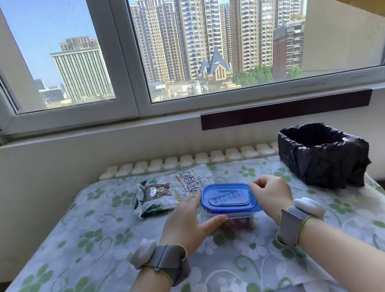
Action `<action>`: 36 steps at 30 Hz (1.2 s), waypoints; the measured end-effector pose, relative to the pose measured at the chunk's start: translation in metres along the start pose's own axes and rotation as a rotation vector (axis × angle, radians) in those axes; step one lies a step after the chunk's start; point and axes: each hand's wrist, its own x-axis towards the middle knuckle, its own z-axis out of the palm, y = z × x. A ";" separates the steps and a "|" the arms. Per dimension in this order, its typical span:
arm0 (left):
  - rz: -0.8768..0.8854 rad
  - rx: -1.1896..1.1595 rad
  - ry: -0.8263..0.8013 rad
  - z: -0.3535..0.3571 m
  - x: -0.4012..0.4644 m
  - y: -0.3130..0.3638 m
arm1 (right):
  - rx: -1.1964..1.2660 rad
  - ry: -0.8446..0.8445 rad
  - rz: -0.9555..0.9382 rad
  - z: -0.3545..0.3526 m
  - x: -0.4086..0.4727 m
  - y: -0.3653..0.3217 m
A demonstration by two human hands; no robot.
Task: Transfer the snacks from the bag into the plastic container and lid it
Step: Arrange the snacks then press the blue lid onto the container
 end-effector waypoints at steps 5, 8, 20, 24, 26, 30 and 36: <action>-0.001 0.046 0.016 -0.004 -0.004 -0.002 | -0.016 -0.007 -0.009 0.004 -0.002 -0.004; -0.021 0.070 0.016 -0.007 -0.004 -0.003 | -0.037 -0.019 -0.014 0.006 -0.003 -0.004; -0.018 0.059 -0.066 0.000 0.026 0.009 | -0.127 -0.009 -0.108 0.007 -0.003 -0.007; -0.037 0.061 -0.115 0.012 0.031 0.007 | -0.182 -0.017 -0.141 0.002 -0.003 -0.005; -0.036 0.068 -0.108 0.015 0.031 0.006 | -0.183 -0.017 -0.136 0.002 -0.003 -0.003; -0.040 0.016 -0.082 0.015 0.032 0.004 | -0.167 -0.013 -0.120 0.004 -0.006 -0.001; -0.030 -0.010 -0.027 0.020 0.030 0.001 | -0.176 -0.025 -0.123 0.006 -0.006 0.000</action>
